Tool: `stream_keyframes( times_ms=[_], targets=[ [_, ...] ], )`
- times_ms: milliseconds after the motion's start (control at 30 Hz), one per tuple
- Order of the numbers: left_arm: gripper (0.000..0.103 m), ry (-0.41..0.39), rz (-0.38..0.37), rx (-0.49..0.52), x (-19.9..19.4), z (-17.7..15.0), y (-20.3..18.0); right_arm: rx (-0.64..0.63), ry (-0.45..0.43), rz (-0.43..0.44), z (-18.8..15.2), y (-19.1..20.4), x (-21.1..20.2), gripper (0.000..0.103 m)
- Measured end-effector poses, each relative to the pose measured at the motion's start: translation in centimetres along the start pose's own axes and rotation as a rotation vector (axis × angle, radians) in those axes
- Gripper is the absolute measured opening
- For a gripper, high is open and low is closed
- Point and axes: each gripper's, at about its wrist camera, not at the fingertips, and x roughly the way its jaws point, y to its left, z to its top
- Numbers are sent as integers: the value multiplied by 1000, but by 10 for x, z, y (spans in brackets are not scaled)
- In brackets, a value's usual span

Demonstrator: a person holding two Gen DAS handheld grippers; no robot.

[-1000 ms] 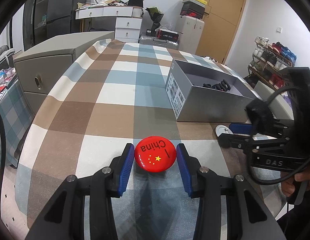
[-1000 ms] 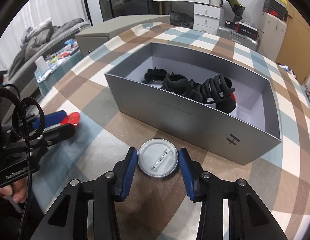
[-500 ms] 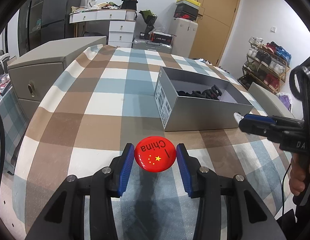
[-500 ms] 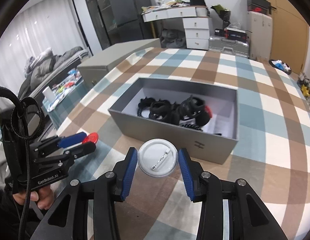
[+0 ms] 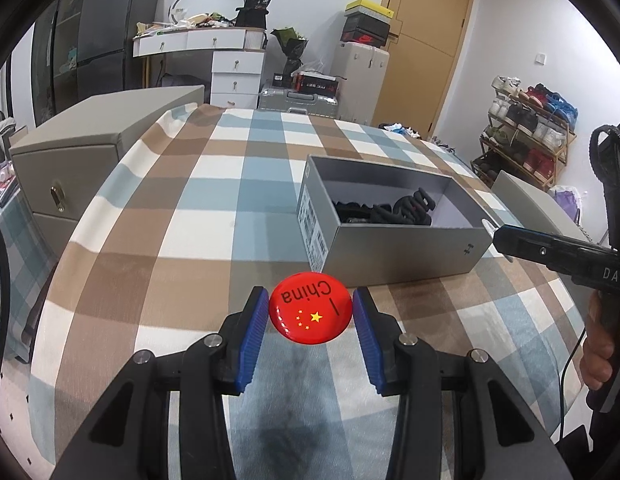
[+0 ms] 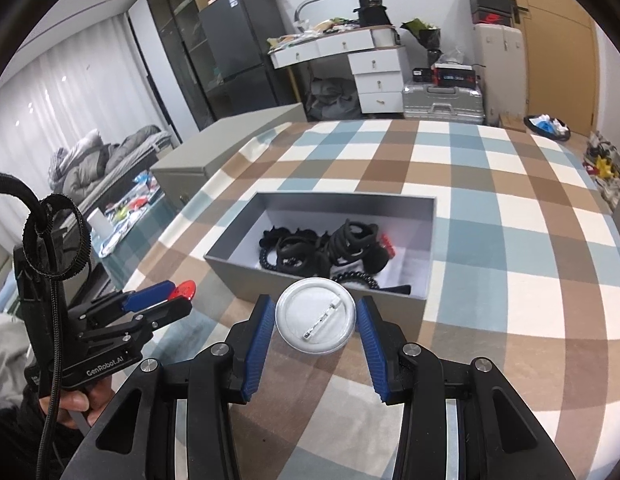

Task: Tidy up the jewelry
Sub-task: 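Carry both badges over the grey box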

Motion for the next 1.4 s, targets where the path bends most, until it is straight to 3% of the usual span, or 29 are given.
stream_keyframes(
  times_ms=[467,867,1400],
  targets=[
    [38,-45,-12,36,8,24,-12,107,-79,-4,10,-32,-15,42],
    [38,-73,-22,58,9,38,-17,140,-74,10,14,-41,-9,42],
    [38,-68,-39,131,40,59,-31,123,-45,20,21,-37,10,42]
  ],
)
